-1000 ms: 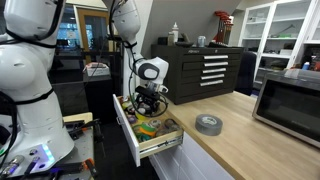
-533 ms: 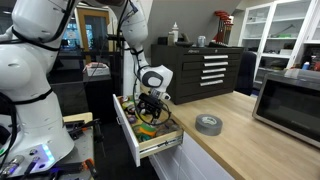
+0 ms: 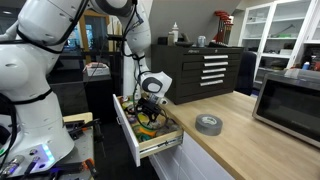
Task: Take the green masking tape out of the drawer and place it on the countertop
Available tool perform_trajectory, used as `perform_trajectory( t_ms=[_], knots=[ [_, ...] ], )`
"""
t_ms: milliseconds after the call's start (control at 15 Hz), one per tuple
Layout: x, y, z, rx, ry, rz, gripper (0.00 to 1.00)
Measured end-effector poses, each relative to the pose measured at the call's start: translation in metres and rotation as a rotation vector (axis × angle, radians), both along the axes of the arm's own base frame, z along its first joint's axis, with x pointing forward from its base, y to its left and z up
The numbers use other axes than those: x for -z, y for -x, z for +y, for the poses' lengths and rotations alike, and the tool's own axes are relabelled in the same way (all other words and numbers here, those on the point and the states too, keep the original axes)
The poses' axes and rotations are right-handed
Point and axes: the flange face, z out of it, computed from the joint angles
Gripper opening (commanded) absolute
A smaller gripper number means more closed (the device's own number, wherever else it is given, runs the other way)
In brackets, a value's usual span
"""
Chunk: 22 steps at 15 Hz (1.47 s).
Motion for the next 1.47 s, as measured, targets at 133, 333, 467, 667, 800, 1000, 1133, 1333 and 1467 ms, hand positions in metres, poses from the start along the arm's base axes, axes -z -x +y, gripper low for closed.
perform_trajectory(
  t_ms=[133, 333, 467, 667, 800, 1000, 1133, 1333, 1467],
  knots=[
    [0.006, 0.004, 0.003, -0.007, -0.005, 0.022, 1.0],
    [0.012, 0.008, 0.0, -0.004, -0.006, 0.045, 0.67],
    [0.013, 0.008, -0.004, 0.004, -0.007, 0.049, 0.53],
    [0.013, 0.006, -0.009, 0.012, -0.01, 0.047, 0.33],
    [0.013, 0.005, -0.011, 0.016, -0.012, 0.047, 0.2],
    [0.012, 0.005, -0.013, 0.027, -0.015, 0.047, 0.01],
    [0.012, 0.004, -0.015, 0.038, -0.019, 0.048, 0.01],
    [0.007, 0.001, -0.016, 0.044, -0.028, 0.038, 0.01],
    [-0.002, -0.004, -0.014, 0.04, -0.029, 0.019, 0.03]
  ],
)
